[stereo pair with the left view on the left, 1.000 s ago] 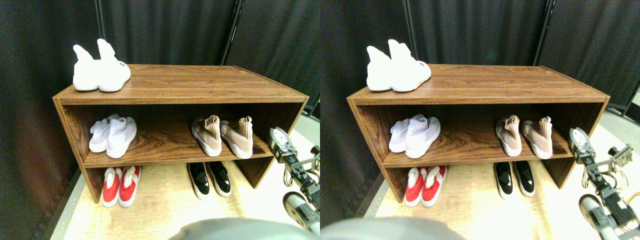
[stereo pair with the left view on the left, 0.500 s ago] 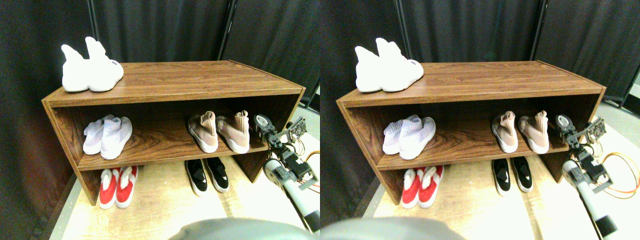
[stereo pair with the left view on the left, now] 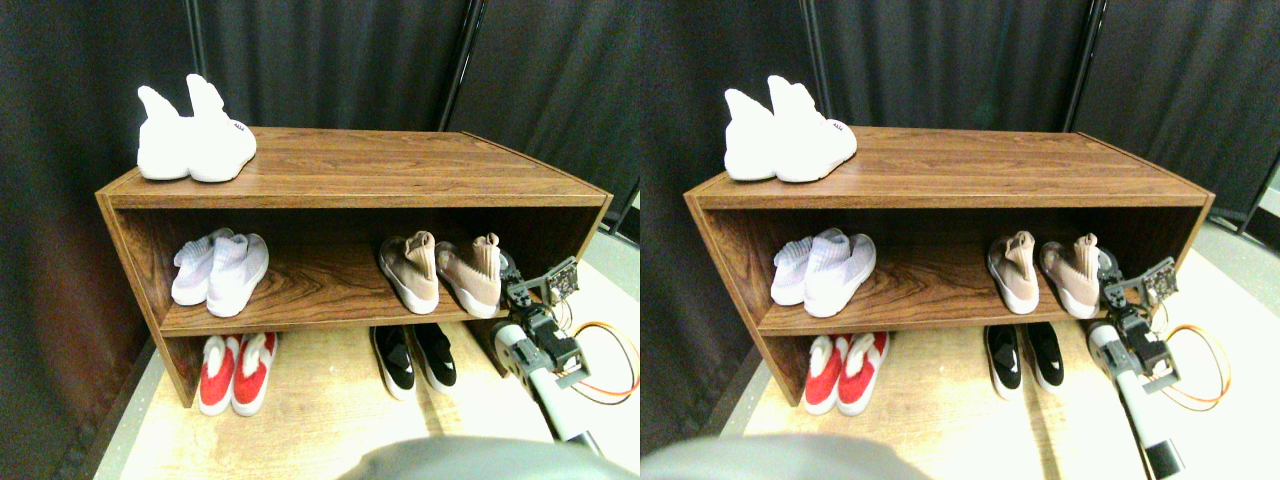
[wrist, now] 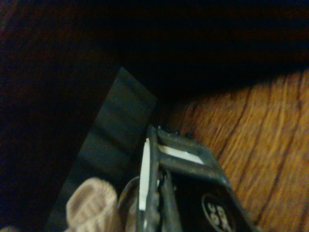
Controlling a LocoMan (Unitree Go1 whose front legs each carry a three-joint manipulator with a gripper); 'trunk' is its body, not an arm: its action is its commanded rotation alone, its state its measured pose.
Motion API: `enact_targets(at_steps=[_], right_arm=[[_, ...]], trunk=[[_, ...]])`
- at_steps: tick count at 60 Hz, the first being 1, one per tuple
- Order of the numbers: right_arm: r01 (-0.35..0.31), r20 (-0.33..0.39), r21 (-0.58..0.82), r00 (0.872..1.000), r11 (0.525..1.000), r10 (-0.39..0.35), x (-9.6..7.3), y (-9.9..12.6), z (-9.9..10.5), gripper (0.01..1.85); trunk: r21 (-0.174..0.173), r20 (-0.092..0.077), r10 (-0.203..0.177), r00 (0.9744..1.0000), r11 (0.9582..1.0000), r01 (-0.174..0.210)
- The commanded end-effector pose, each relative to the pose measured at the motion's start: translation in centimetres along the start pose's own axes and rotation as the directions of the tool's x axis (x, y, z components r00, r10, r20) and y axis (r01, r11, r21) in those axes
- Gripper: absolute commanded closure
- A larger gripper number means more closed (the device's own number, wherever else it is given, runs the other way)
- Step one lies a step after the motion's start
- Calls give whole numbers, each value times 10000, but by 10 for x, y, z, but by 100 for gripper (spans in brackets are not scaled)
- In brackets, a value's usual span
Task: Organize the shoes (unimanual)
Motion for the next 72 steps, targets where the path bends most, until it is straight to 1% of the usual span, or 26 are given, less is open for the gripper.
enact_targets(at_steps=[1,8,14,18,20,22,25,32,35,45,52,56,58,61,68,70,71,72], right_arm=[[-64,-286,413,9996,9991,76,-2,2,-9,180],[-133,-489,569,9987,9983,161,-2,2,-16,180],[-171,-624,542,9978,9984,205,-2,3,-22,180],[-245,-949,537,9950,9983,295,-1,3,-23,180],[-196,-885,521,9958,9985,241,-2,4,-25,180],[-6,-752,643,9972,9979,54,-3,5,-26,180],[-32,-792,633,9968,9980,82,-4,6,-28,180],[-120,-1205,607,9925,9981,192,-5,7,-32,180],[-182,-1235,613,9920,9980,257,-3,6,-34,180],[-92,-994,609,9949,9981,152,-3,5,-37,180],[-226,-1024,386,9944,9990,265,0,3,-32,180],[-188,-882,399,9959,9990,222,0,4,-31,180],[-136,-700,379,9974,9992,162,-1,5,-29,180],[-128,-727,441,9972,9989,160,0,5,-27,180],[-252,-399,191,9989,9995,259,0,7,-18,180],[-298,-453,209,9985,9993,307,0,8,-16,180],[-316,-270,227,9991,9992,322,-1,9,-14,180],[-378,-308,108,9988,9992,382,-1,10,-13,180]], trunk=[[-381,-45,172,9998,9991,-174],[-470,-108,292,9995,9985,-296],[-551,-120,371,9992,9978,-378],[-603,-117,427,9990,9972,-433],[-634,-125,447,9989,9970,-454],[-650,-125,468,9988,9968,-475],[-664,-116,484,9988,9966,-491],[-736,-130,552,9984,9957,-560],[-747,-137,568,9983,9955,-576],[-754,-148,580,9982,9954,-590],[-730,-150,555,9983,9957,-564],[-724,-147,546,9984,9958,-555],[-689,-129,535,9985,9961,-543],[-654,-120,496,9987,9966,-503],[-592,-106,428,9990,9973,-433],[-573,-108,410,9991,9975,-415],[-558,-97,395,9992,9976,-399],[-558,-97,395,9992,9976,-399]])
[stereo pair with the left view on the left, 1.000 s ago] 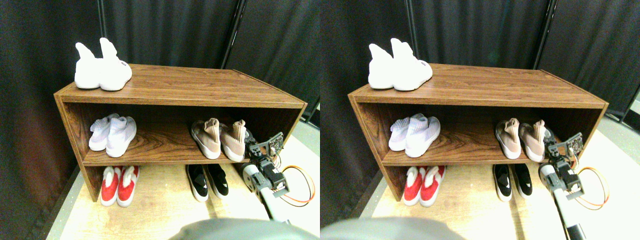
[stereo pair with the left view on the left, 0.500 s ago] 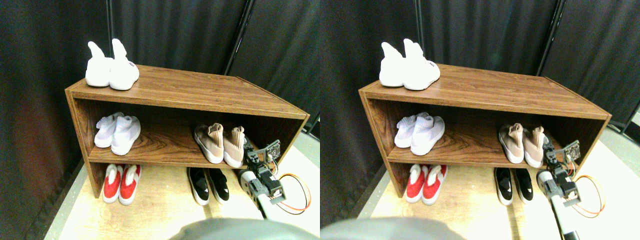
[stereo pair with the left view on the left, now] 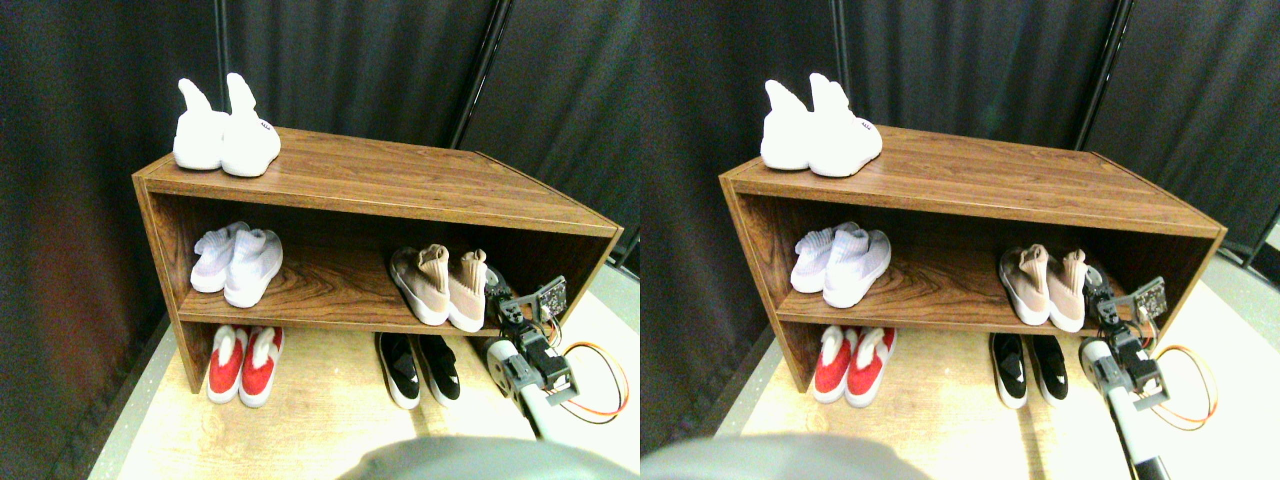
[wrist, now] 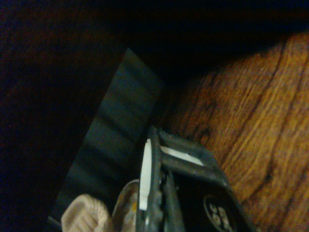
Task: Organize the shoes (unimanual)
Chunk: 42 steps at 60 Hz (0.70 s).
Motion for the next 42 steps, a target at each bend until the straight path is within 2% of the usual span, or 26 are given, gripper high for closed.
enact_targets(at_steps=[1,12,21,31,32,34,36,37,38,39,41,42], right_arm=[[-423,168,-334,9989,9985,428,0,8,7,180],[-1128,56,-403,9936,9928,1131,-9,20,18,180],[-1738,-130,-803,9848,9815,1733,-29,31,23,180],[-2200,-469,-884,9752,9715,2165,-56,36,30,180],[-2238,-504,-847,9742,9709,2202,-59,36,31,180],[-2509,-849,-742,9659,9652,2446,-64,36,33,180],[-2928,-1316,-654,9502,9539,2826,-69,35,36,180],[-2995,-1449,-699,9468,9515,2873,-69,35,36,180],[-3148,-1806,-596,9367,9473,3000,-70,34,38,180],[-3148,-1806,-596,9367,9473,3000,-70,34,38,180],[-3296,-2154,-451,9250,9430,3130,-73,33,40,180],[-3320,-2107,-519,9255,9418,3147,-76,33,40,180]], trunk=[[-67,-97,-41,9999,10000,40],[-26,-37,-131,9999,9999,130],[17,-8,-189,9998,9998,189],[35,-41,-243,9997,9997,243],[53,-101,-264,9996,9996,264],[53,-101,-264,9996,9996,264],[53,-101,-264,9996,9996,264],[72,-141,-304,9994,9995,305],[72,-141,-304,9994,9995,305],[72,-141,-304,9994,9995,305],[72,-141,-304,9994,9995,305],[88,-202,-312,9993,9995,314]])
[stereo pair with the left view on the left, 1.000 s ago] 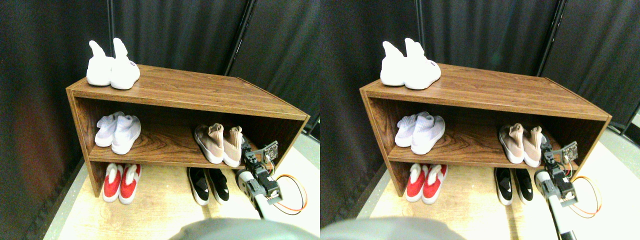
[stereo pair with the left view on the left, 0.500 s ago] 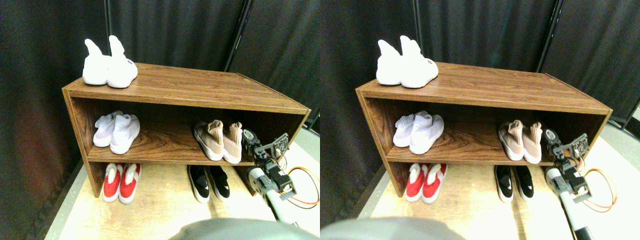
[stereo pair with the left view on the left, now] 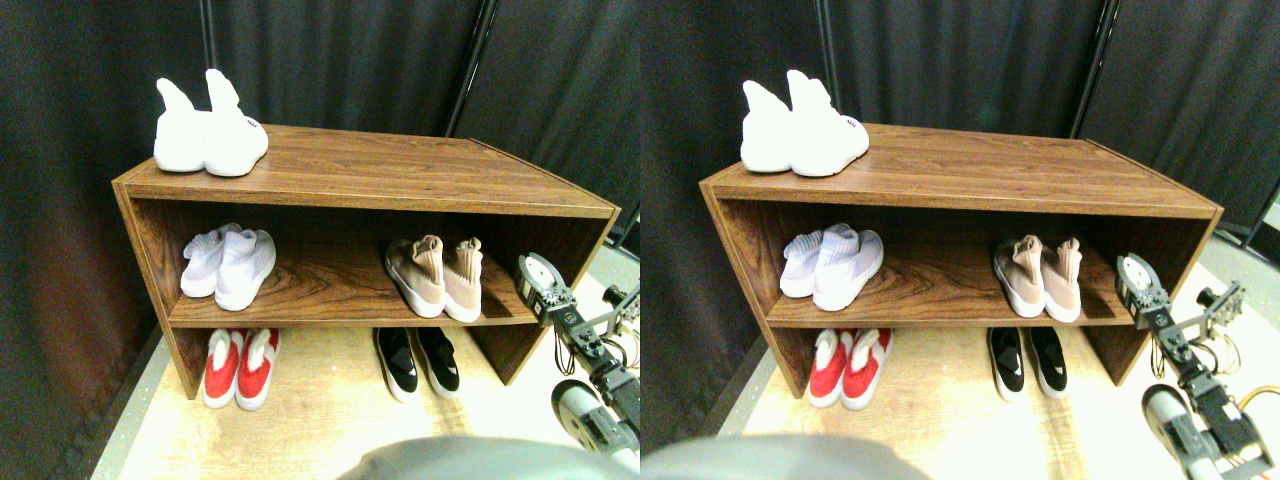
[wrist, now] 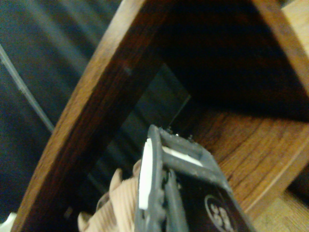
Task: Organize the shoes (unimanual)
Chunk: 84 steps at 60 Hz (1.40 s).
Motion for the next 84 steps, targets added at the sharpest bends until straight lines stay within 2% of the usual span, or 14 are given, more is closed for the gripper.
enact_targets(at_steps=[1,6,11,15,24,28,33,42,43,54,69,73,75,84], right_arm=[[-987,-812,10,9918,9951,984,-14,7,4,180],[-1016,-702,392,9921,9940,1042,-24,7,2,180],[-1043,-1175,762,9866,9916,1128,-36,4,0,180],[-1062,-1292,757,9849,9915,1154,-41,1,-2,180],[-721,-1251,1387,9881,9877,897,-55,-11,-9,180],[-683,-1380,1555,9863,9855,901,-59,-19,-13,180],[-631,-1556,1694,9837,9835,899,-57,-28,-16,180],[232,-1949,1761,9808,9841,117,-52,-52,-26,180],[381,-1944,1838,9809,9822,-17,-51,-56,-28,180],[1496,-1275,1688,9834,9742,-1289,-48,-88,-43,180],[2533,-874,2101,9669,9443,-2399,-39,-113,-53,180],[2804,-434,2306,9596,9318,-2781,-34,-122,-55,180],[2830,-373,2296,9586,9312,-2822,-32,-125,-55,180],[3051,-385,2043,9520,9301,-3038,-21,-139,-54,180]], trunk=[[-193,-123,-80,9999,9998,78],[-186,-211,-86,9997,9998,82],[-178,-266,-69,9996,9998,65],[-225,-387,-3,9993,9997,-6],[-250,-536,87,9985,9996,-100],[-253,-664,103,9977,9996,-120],[-274,-751,116,9971,9995,-137],[-259,-898,169,9958,9995,-193],[-236,-958,165,9953,9995,-188],[-181,-1062,172,9942,9997,-192],[-165,-1065,148,9942,9997,-166],[-165,-1065,148,9942,9997,-166],[-201,-1000,203,9948,9995,-224],[-217,-975,214,9950,9995,-236]])
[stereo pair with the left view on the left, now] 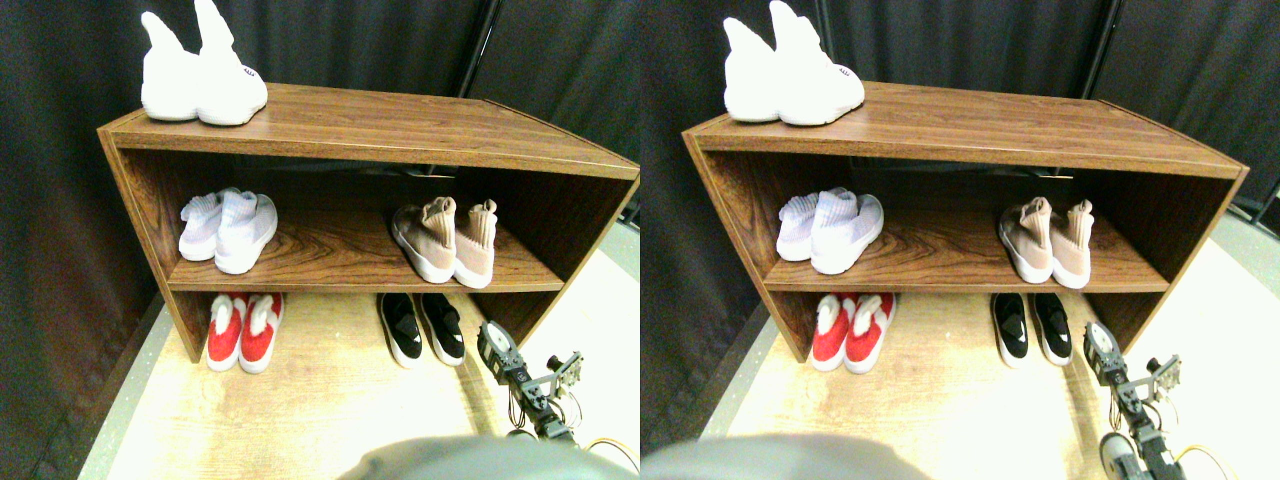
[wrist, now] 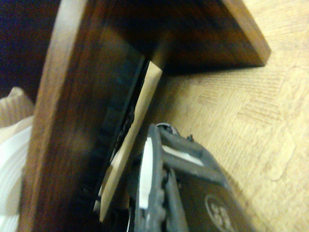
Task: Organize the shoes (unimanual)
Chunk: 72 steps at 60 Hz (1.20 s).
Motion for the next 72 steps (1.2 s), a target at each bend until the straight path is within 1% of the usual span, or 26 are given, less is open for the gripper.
enact_targets(at_steps=[1,5,8,10,15,16,26,28,33,34,36,38,44,52,57,63,66,72], right_arm=[[-95,388,-172,9992,9998,102,8,1,4,180],[69,581,-244,9983,9997,-55,11,1,5,180],[159,516,-323,9986,9994,-142,16,0,7,180],[271,671,-335,9974,9991,-248,18,0,7,180],[305,613,-406,9977,9987,-279,23,0,9,180],[338,670,-392,9973,9987,-311,27,-1,11,180],[389,849,-437,9958,9983,-351,38,-4,15,180],[595,1131,-361,9921,9976,-551,40,-3,14,180],[797,1156,-237,9904,9965,-764,46,-6,16,180],[853,1182,-263,9896,9960,-816,47,-6,16,180],[1015,1414,-175,9851,9947,-980,49,-8,15,180],[1065,1304,-124,9860,9942,-1040,53,-10,15,180],[1219,1298,-98,9843,9925,-1196,59,-14,14,180],[1372,1410,-124,9809,9905,-1341,65,-21,13,180],[1546,1526,-18,9765,9880,-1525,69,-26,12,180],[1687,1515,101,9740,9856,-1683,72,-29,10,180],[1850,1580,295,9695,9823,-1873,72,-30,7,180],[1930,1401,181,9710,9810,-1936,73,-32,4,180]], trunk=[[-252,-118,83,9999,9996,-86],[-273,-88,90,9999,9996,-93],[-286,-74,99,9999,9995,-101],[-286,-74,99,9999,9995,-101],[-288,-70,101,9999,9995,-103],[-288,-51,113,9999,9995,-114],[-296,-54,134,9999,9995,-135],[-296,-54,134,9999,9995,-135],[-296,-54,134,9999,9995,-135],[-346,-21,189,9998,9992,-189],[-346,-21,189,9998,9992,-189],[-346,-21,189,9998,9992,-189],[-362,-28,215,9998,9991,-216],[-404,-32,260,9997,9988,-261],[-452,-26,285,9996,9986,-286],[-510,-29,338,9994,9981,-339],[-558,-48,374,9993,9977,-376],[-631,-74,433,9990,9970,-437]])
